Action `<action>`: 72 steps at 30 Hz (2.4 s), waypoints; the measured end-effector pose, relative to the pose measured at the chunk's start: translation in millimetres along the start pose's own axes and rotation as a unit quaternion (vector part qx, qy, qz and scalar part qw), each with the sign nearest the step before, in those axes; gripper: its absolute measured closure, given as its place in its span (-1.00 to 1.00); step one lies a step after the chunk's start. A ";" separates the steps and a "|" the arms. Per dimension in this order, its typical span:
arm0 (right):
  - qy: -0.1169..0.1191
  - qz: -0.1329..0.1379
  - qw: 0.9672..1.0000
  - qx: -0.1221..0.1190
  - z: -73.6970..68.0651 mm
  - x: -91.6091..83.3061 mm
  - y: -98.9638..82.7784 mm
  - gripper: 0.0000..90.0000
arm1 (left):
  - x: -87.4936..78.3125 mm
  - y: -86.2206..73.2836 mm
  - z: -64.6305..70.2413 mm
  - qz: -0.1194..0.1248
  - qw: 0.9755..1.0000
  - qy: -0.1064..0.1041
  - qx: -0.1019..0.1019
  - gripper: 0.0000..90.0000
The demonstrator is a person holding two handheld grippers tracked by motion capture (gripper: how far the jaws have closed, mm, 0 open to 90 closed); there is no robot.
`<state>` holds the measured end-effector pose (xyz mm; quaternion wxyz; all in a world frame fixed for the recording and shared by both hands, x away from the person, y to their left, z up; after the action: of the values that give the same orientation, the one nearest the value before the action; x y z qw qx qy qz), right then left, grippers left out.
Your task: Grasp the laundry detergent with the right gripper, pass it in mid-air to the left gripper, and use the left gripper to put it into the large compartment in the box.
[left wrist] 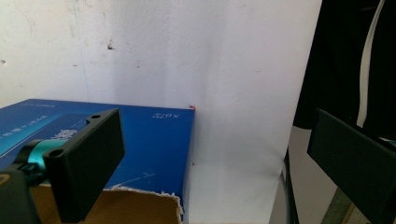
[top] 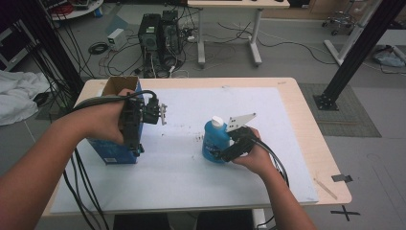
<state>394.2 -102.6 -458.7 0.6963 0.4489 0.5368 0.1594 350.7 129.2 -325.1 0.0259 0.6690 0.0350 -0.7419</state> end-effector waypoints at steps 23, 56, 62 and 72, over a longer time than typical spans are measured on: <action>-0.018 0.022 1.000 -0.004 1.7 -0.9 3.5 -0.29 | 0.5 0.1 -2.0 0.001 1.000 0.004 -0.005 -0.91; -0.008 0.032 0.999 -0.011 -2.3 -1.8 3.8 0.03 | -1.4 -0.4 -2.4 0.000 1.000 0.008 -0.007 -0.91; 0.002 0.039 0.999 -0.030 -14.1 -7.7 12.4 0.03 | -3.3 4.0 -1.9 0.000 1.000 0.009 -0.004 -0.91; 0.033 0.040 0.996 -0.068 -38.6 -18.0 33.9 0.03 | -11.4 16.3 3.7 0.000 1.000 0.014 0.009 -0.91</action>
<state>361.9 -79.3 -421.7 0.7003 0.4160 0.5289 0.2382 349.6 112.6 -313.7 0.0194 0.6797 0.0281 -0.7327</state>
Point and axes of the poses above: each handheld gripper's, and its own axes: x roughly forward along the jaws, y roughly out of its top, z roughly to its right, the point moved 8 cm from there along x, roughly forward along the jaws, and after that the axes turned 8 degrees about -y, right-handed, at the moved point
